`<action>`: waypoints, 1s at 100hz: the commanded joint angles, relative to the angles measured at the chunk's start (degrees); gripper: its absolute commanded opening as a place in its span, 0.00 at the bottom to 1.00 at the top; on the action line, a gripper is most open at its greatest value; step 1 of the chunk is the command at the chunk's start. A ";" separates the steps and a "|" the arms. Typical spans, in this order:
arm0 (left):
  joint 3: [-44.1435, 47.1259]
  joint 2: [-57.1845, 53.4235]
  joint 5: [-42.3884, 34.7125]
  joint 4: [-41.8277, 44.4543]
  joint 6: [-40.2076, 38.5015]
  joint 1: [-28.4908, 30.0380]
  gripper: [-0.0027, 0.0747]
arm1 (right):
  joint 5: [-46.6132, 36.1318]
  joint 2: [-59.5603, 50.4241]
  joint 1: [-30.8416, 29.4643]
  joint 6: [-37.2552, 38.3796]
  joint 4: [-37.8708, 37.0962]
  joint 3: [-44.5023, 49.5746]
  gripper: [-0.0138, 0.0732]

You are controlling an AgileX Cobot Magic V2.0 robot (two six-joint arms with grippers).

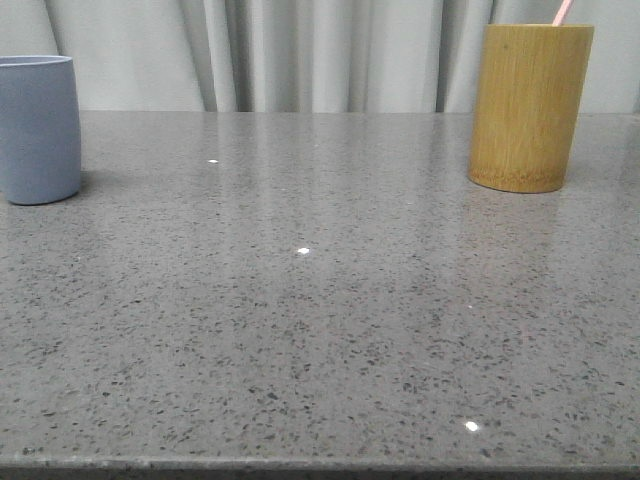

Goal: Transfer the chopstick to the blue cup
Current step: 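Reach the left gripper down over the light blue cup and grasp its rim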

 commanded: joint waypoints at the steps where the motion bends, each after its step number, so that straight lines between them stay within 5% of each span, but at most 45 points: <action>1: -1.94 0.19 -2.93 -0.85 0.10 0.09 0.73 | -3.60 0.89 -0.36 -0.18 -0.05 -1.98 0.79; 33: -2.90 1.81 -8.48 -2.07 1.52 0.09 0.73 | -3.71 0.89 -0.36 -0.18 -0.05 -1.98 0.85; 100: -26.40 34.27 -6.88 -1.73 1.52 0.09 0.73 | -2.77 0.89 -0.36 -0.18 -0.05 -1.98 0.85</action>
